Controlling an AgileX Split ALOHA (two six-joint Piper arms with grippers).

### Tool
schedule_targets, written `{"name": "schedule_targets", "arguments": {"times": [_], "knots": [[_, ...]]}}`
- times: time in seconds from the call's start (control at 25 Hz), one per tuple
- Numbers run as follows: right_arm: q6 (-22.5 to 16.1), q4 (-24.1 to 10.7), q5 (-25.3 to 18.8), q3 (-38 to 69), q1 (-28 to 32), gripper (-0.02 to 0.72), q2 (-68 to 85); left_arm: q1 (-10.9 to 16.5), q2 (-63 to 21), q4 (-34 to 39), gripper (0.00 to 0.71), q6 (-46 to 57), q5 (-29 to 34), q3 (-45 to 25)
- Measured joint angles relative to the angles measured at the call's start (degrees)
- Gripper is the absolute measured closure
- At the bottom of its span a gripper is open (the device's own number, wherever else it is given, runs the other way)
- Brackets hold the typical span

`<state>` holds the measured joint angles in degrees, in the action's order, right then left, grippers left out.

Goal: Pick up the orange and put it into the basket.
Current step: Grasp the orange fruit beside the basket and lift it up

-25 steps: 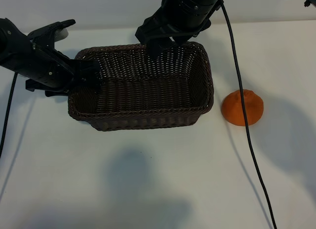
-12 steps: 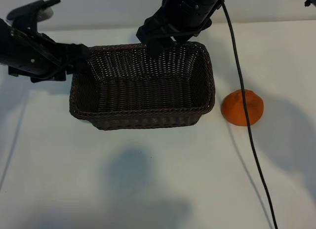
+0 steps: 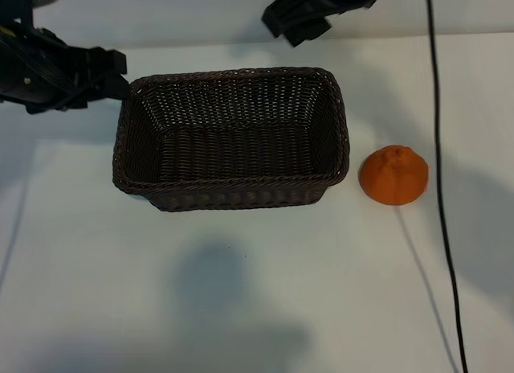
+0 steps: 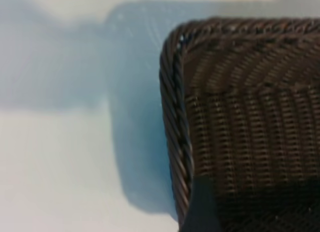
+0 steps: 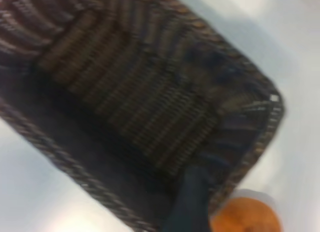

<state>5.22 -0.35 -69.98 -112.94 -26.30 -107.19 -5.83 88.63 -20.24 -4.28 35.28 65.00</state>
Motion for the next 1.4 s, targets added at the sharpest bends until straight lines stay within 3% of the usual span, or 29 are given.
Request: {"name": "schedule_targets", "arguments": {"times": [0.2,0.36,0.64,0.76,1.0,1.4], "knots": [[-0.2,-1.1,0.0,5.4,3.6,0.108,0.0,0.0,-1.0,2.1,0.114,1.5,0.6,2.1],[-3.0,-2.8,0.1,10.1,8.1,0.108,0.0,0.0,-1.0,2.3,0.114,1.7,0.6,2.2],[-3.7,-2.5,0.1,20.0,13.9,0.144,0.0,0.0,-1.0,2.3,0.114,1.6,0.6,2.2],[-2.2,-0.8,0.1,22.5,14.5,0.159,0.0,0.0,-1.0,2.3,0.114,1.6,0.5,2.2],[2.1,6.7,3.0,26.5,14.5,0.163,0.0,0.0,-1.0,2.3,0.114,1.6,0.5,2.2],[2.4,7.4,7.5,27.9,14.5,0.137,-3.5,0.0,-1.0,2.4,0.114,1.6,0.5,2.2]]}}
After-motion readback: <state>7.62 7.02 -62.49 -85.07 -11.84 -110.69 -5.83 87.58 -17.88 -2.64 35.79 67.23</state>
